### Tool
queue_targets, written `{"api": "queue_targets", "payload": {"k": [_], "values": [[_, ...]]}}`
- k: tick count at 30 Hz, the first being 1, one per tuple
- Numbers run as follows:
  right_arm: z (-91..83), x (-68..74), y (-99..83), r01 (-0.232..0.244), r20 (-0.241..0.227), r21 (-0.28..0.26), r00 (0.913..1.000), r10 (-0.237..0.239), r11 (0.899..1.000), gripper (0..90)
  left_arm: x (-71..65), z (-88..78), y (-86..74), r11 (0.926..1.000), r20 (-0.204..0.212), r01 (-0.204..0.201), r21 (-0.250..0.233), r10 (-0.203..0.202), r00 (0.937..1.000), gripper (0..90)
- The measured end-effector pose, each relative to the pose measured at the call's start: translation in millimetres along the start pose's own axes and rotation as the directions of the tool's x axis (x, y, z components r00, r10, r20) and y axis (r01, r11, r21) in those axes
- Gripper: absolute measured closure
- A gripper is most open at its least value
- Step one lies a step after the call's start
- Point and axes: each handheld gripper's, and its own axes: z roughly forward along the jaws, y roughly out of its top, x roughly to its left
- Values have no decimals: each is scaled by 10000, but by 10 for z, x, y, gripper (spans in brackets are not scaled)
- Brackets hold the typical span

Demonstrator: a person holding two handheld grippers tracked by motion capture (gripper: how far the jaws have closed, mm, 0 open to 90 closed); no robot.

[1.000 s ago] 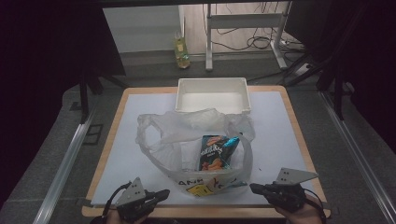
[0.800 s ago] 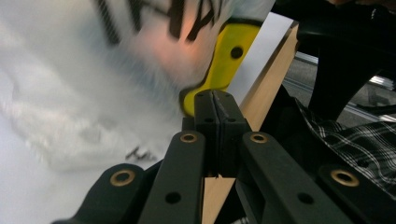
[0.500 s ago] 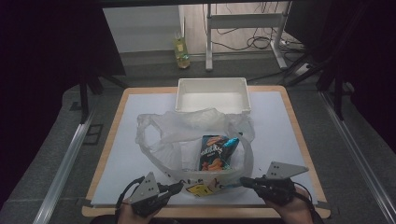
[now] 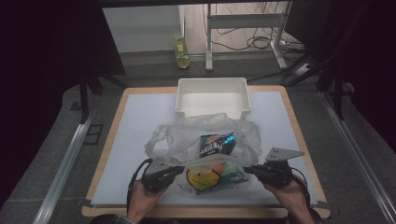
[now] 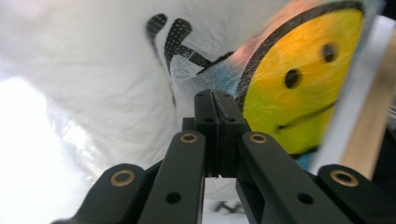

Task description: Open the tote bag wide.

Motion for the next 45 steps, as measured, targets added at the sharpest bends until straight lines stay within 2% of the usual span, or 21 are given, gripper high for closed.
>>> {"api": "queue_targets", "payload": {"k": [5,7,8,10,11,12,13,15,16,17,18,19,21,23,27,31,34,35,36,39,45], "values": [[78,-98,-18,-256,160,202,9996,252,9995,890,128,115,4,9993,-486,207,305,-192,9986,892],[141,-178,-27,-514,409,415,9979,497,9978,891,223,205,4,9975,-620,111,697,-68,9981,892],[157,-209,-30,-544,511,504,9973,518,9972,891,222,262,-4,9978,-641,519,417,-491,9967,892],[190,-259,-43,-612,802,727,9952,554,9955,891,264,306,-12,9963,-674,578,630,-535,9963,893],[204,-283,-54,-658,896,851,9943,581,9942,891,277,315,-14,9950,-737,526,844,-464,9962,892],[213,-305,-67,-757,892,895,9937,677,9931,891,297,291,-17,9927,-630,199,1193,-124,9979,892],[213,-313,-77,-889,855,917,9930,811,9918,891,286,268,-17,9929,-576,175,1178,-107,9983,892],[181,-306,-79,-816,824,854,9938,746,9930,891,261,182,0,9914,-599,-263,1279,342,9976,891],[153,-297,-75,-792,798,769,9941,730,9939,891,176,198,-5,9971,-344,715,279,-705,9969,890],[125,-288,-70,-779,786,690,9943,724,9946,891,176,198,-5,9971,-344,715,279,-705,9969,883],[100,-280,-67,-771,734,617,9947,725,9951,890,207,68,-4,9971,-441,118,748,-85,9990,881],[75,-272,-66,-780,713,582,9947,738,9953,890,208,17,-9,9962,-497,10,872,34,9988,881],[28,-257,-70,-741,701,514,9951,704,9959,889,188,-58,-34,9972,-408,224,707,-196,9990,881],[-25,-241,-79,-671,685,560,9956,633,9962,888,177,-140,-63,9964,-472,131,832,-92,9988,880],[-128,-215,-96,-662,720,542,9955,622,9963,888,151,-259,-122,9967,-401,268,770,-238,9989,873],[-327,-176,-101,-751,696,403,9950,722,9964,884,143,-456,-203,9943,-605,258,1033,-196,9980,867],[-442,-145,-68,-773,589,347,9954,751,9964,883,158,-538,-225,9941,-689,329,1030,-258,9973,865],[-473,-133,-56,-785,521,286,9957,770,9965,882,188,-626,-226,9943,-768,416,981,-341,9965,865],[-473,-133,-56,-785,521,286,9957,770,9965,882,188,-626,-226,9943,-768,416,981,-341,9965,864],[-593,-69,-3,-685,413,396,9969,669,9969,877,231,-787,-175,9954,-747,521,805,-461,9961,864],[-770,76,124,-310,291,192,9991,305,9993,877,220,-991,-21,9977,-632,262,623,-223,9978,868]]}}
